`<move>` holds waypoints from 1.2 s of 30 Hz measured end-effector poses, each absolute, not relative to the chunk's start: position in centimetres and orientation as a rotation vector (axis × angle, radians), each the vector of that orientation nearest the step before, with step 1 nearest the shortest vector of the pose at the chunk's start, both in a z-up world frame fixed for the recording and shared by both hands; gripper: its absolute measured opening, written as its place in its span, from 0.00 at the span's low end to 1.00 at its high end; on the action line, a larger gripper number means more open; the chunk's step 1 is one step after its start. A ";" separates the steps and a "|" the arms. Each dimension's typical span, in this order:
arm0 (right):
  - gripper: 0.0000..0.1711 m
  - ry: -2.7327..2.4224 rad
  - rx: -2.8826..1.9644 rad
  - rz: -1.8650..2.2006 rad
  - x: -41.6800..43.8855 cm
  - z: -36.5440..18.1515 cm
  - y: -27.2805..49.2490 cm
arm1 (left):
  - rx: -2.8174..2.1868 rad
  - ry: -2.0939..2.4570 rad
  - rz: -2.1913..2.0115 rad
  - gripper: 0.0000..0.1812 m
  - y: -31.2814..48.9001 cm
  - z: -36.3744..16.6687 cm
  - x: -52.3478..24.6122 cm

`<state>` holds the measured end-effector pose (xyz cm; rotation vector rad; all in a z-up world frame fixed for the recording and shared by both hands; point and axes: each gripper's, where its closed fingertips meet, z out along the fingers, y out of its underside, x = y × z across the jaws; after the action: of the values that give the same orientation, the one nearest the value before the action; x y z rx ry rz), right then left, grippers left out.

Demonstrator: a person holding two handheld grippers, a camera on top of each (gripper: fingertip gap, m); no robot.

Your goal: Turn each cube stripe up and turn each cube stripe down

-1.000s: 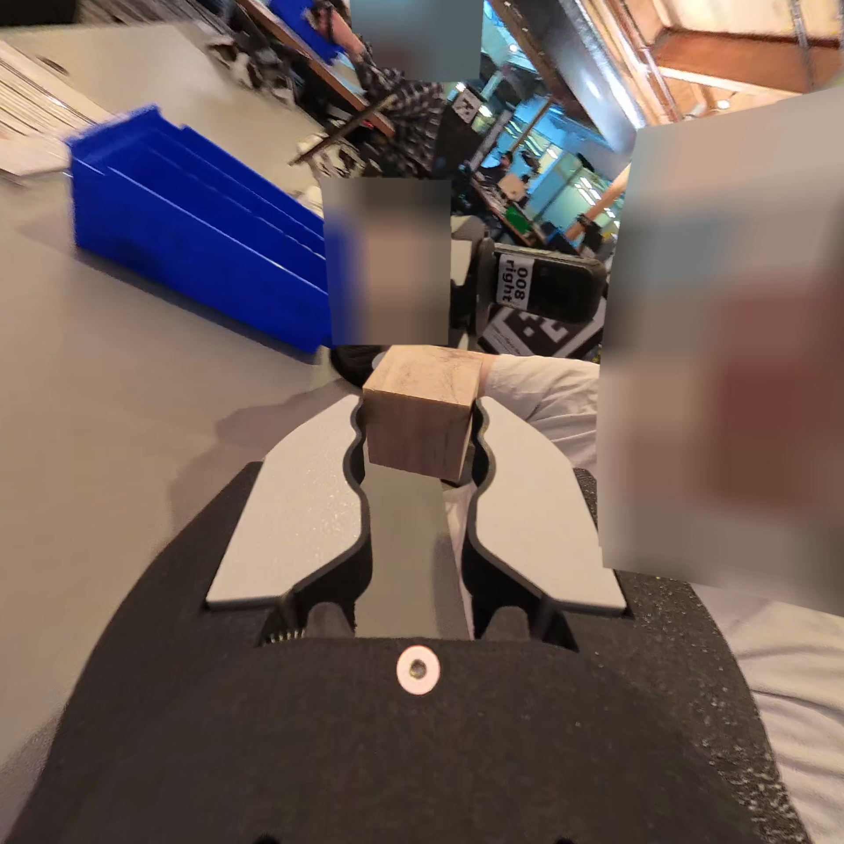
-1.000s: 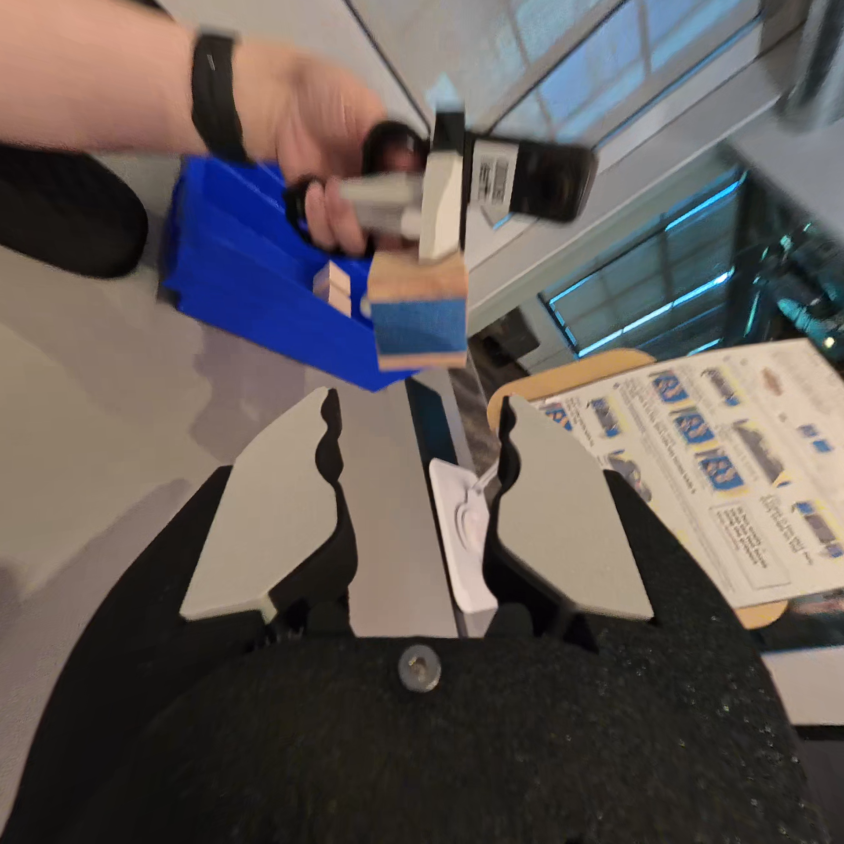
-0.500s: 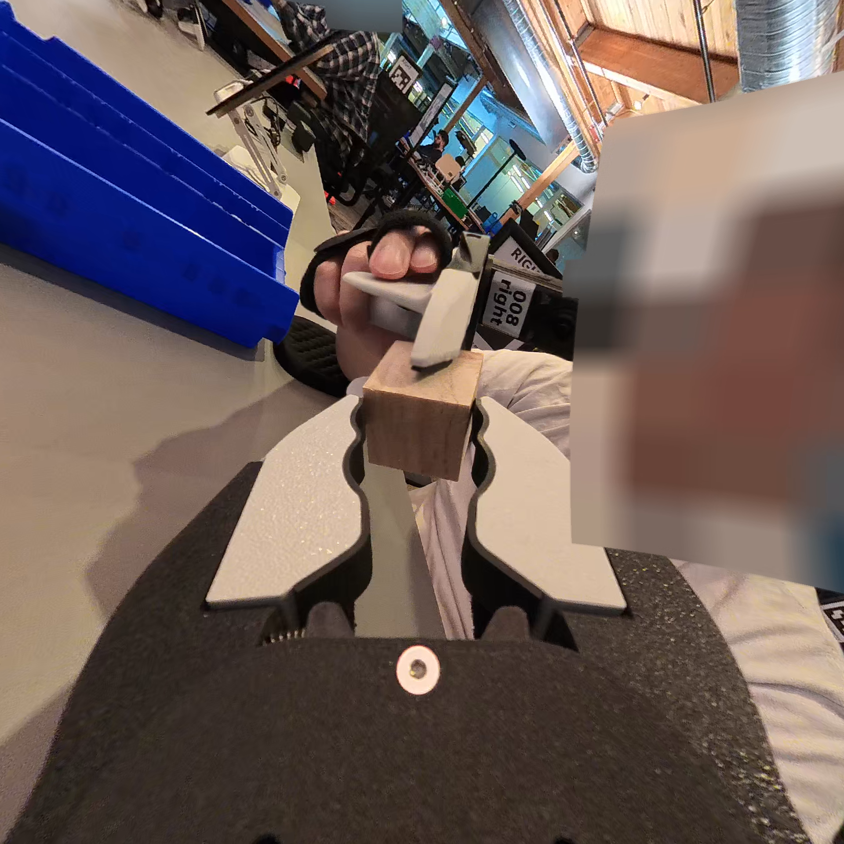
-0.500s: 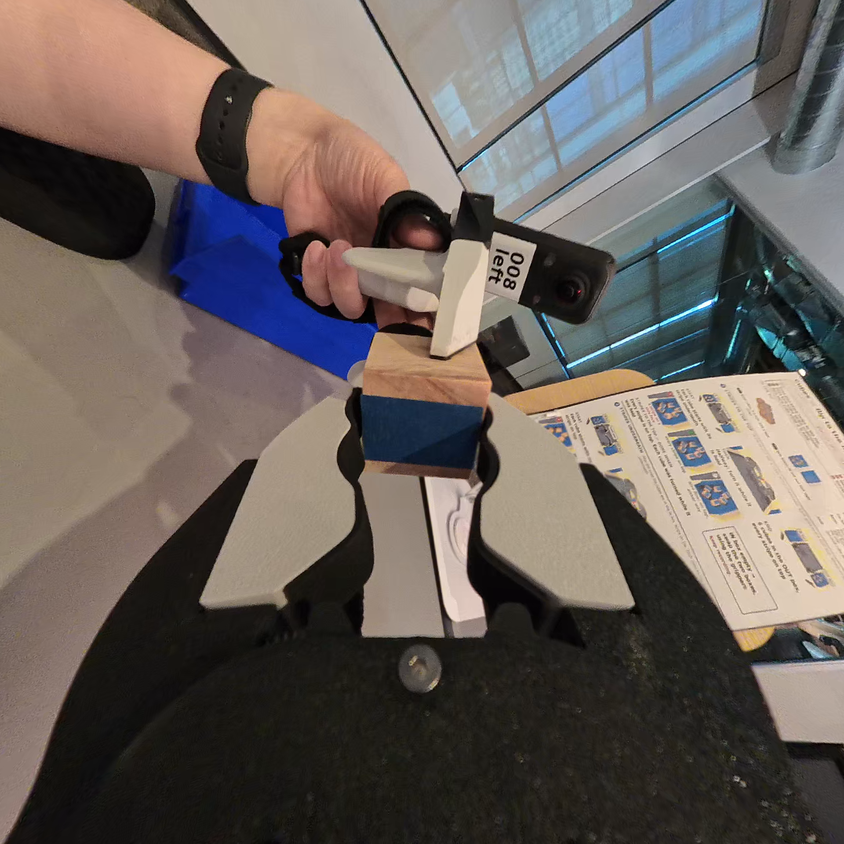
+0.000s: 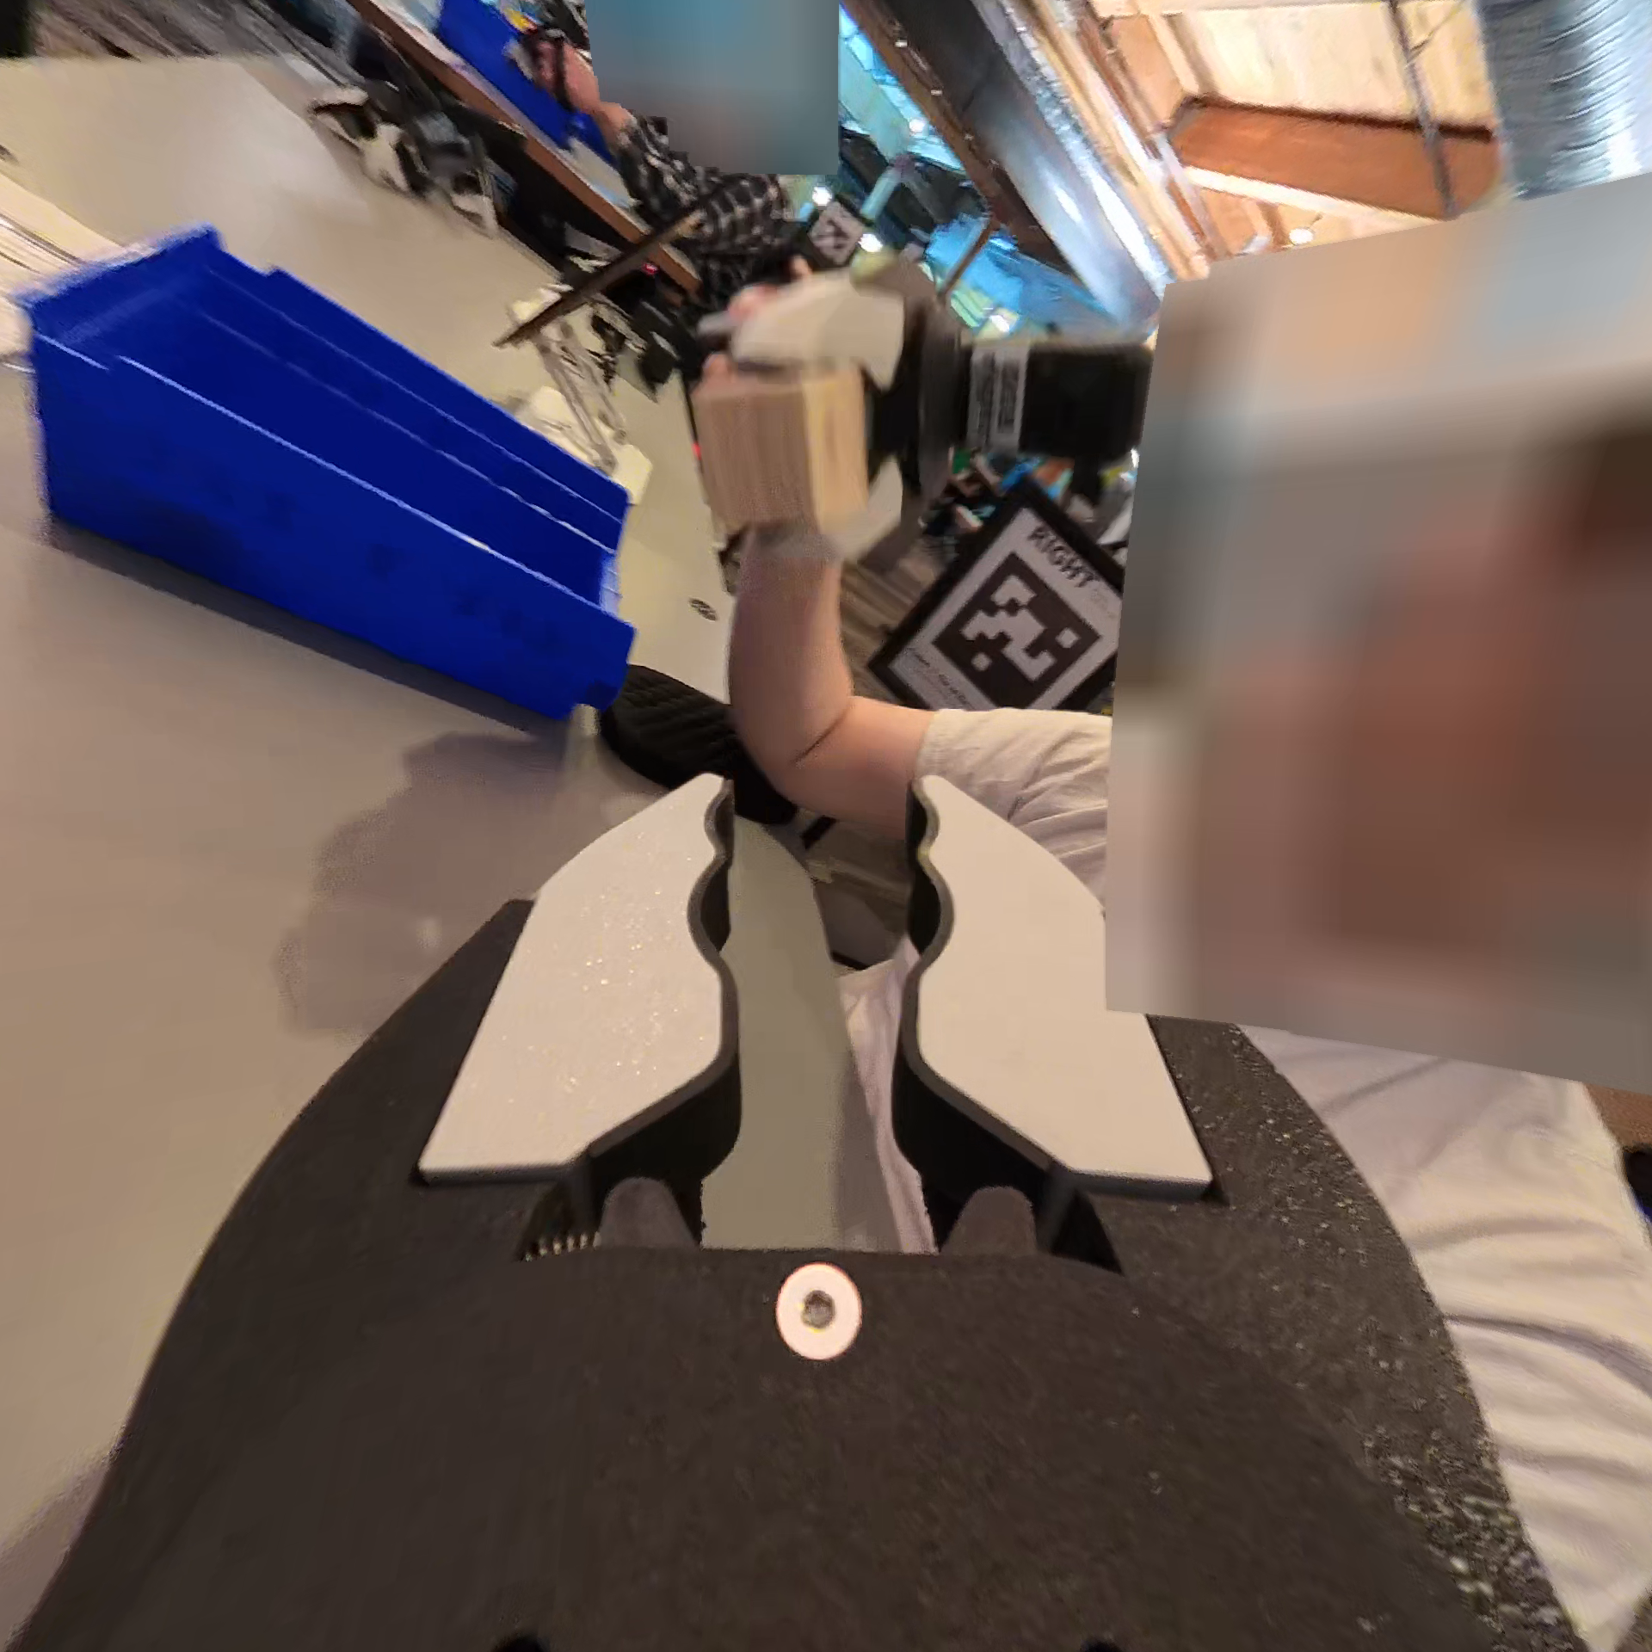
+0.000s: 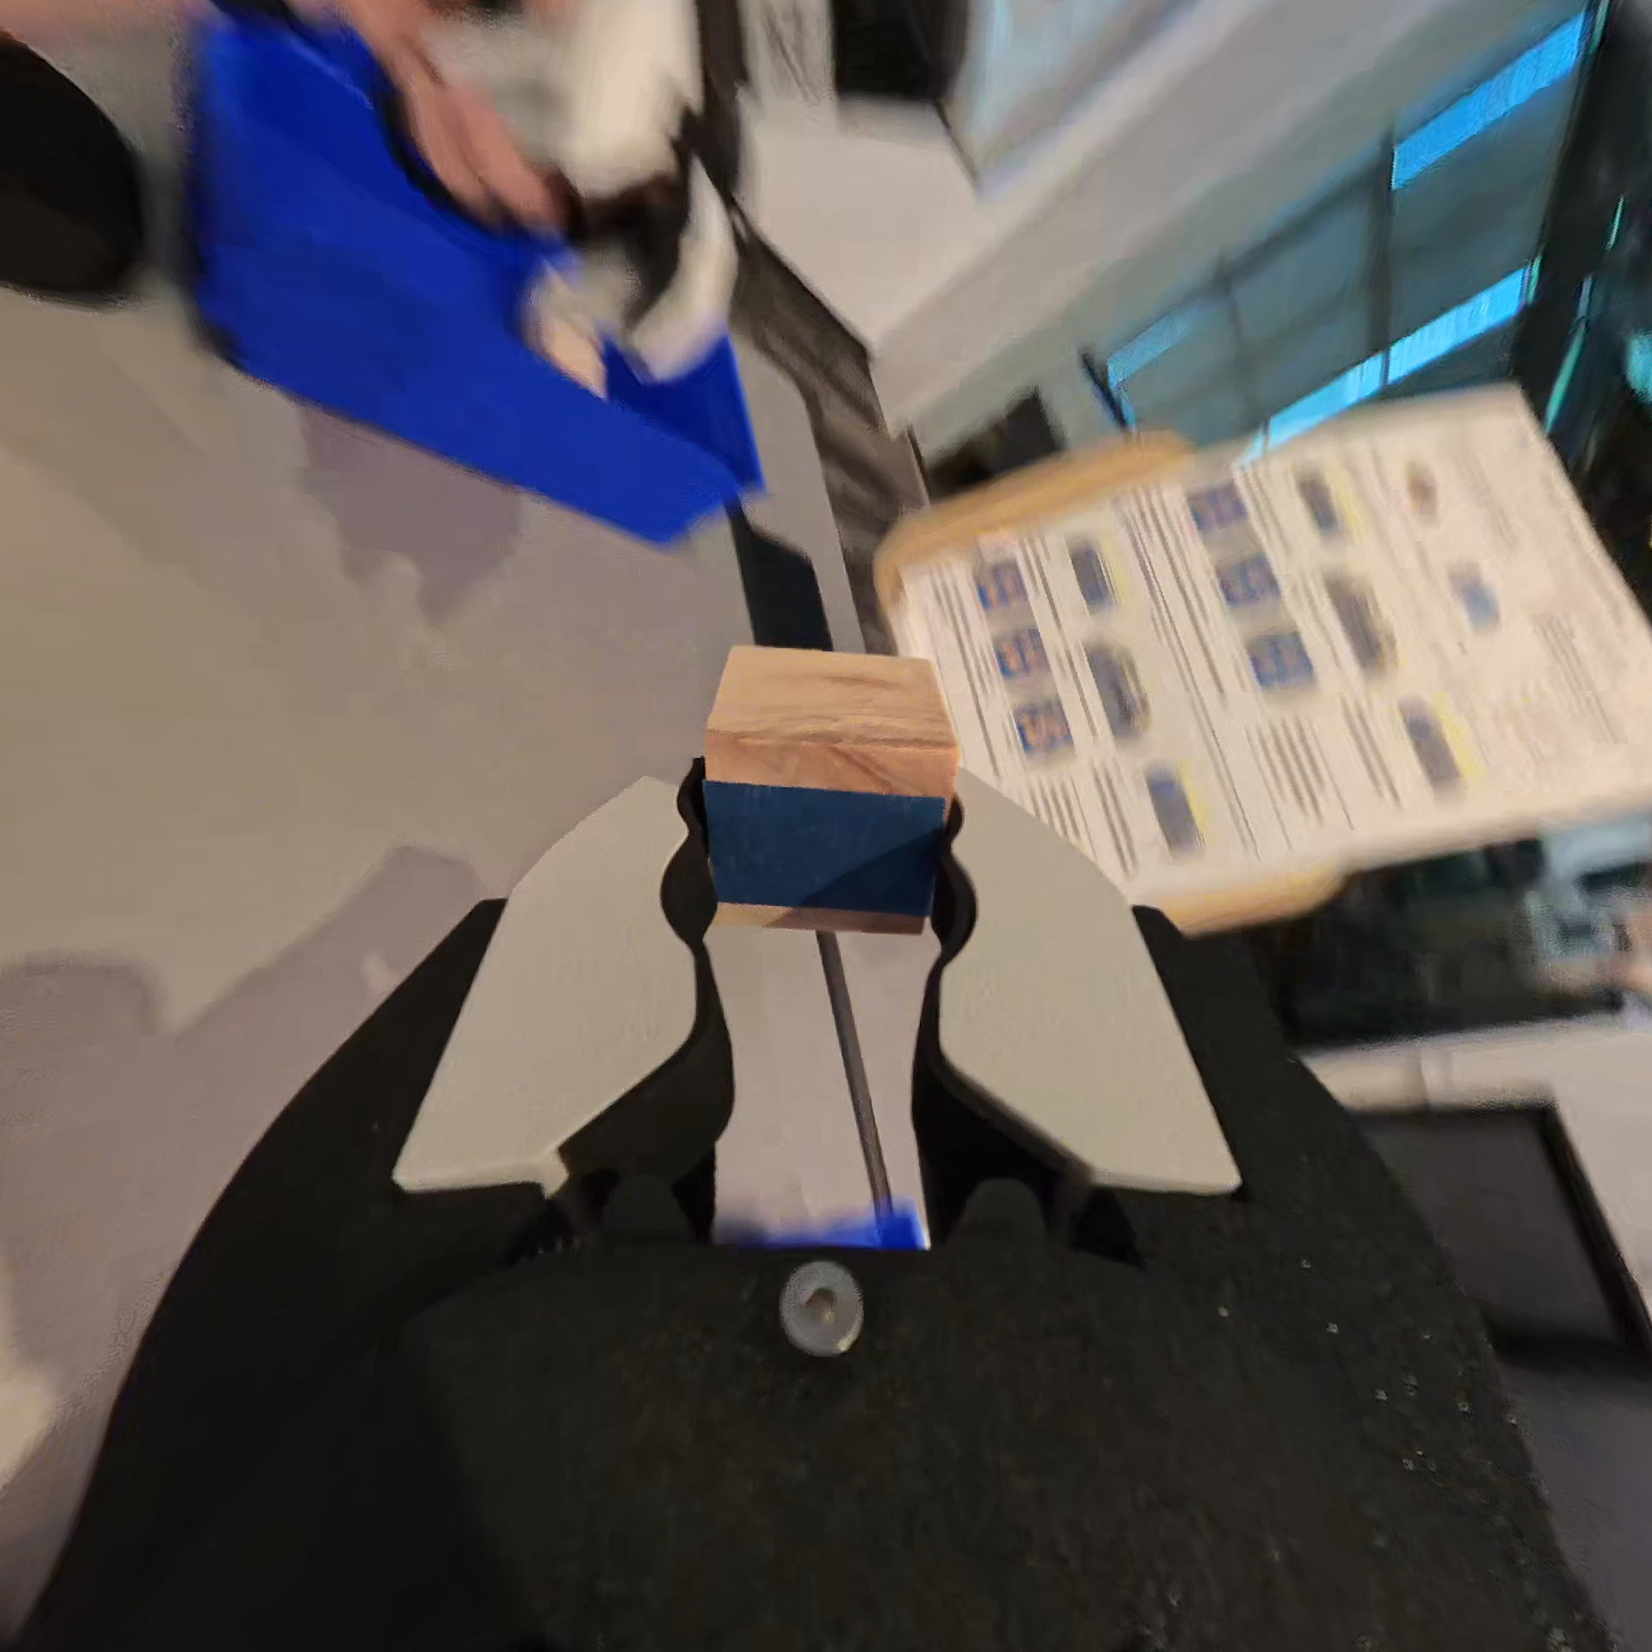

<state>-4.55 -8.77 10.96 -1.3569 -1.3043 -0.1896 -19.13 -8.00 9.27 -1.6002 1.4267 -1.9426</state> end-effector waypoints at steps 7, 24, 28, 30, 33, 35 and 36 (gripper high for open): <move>0.27 -1.250 -2.351 -0.344 22.1 -0.1 -4.5 | -1.627 1.460 -1.701 0.20 -7.5 9.5 -19.9; 0.27 -1.761 -2.621 -0.337 29.6 -14.3 -2.8 | -1.677 1.621 -1.629 0.19 -10.2 7.4 -17.8; 0.27 -1.757 -2.617 -0.365 29.9 -14.7 -2.6 | -1.681 1.665 -1.615 0.19 -10.7 6.9 -17.6; 0.29 -1.772 -2.606 -0.434 30.2 -14.3 -2.7 | -1.684 1.681 -1.608 0.19 -10.9 6.8 -17.6; 0.33 -1.742 -2.542 -0.487 29.8 -12.3 -2.5 | -1.667 1.652 -1.614 0.19 -10.6 7.5 -18.0; 0.34 -1.696 -2.502 -0.525 29.2 -10.1 -2.6 | -1.643 1.605 -1.595 0.19 -9.9 8.6 -18.8; 0.34 -1.667 -2.465 -0.561 28.8 -8.7 -2.5 | -1.631 1.578 -1.566 0.19 -9.5 9.3 -19.4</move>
<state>28.76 -2.45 -8.75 -2.4654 -1.6673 -0.5610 -19.43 -9.47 9.27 -1.6307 1.5784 -1.5659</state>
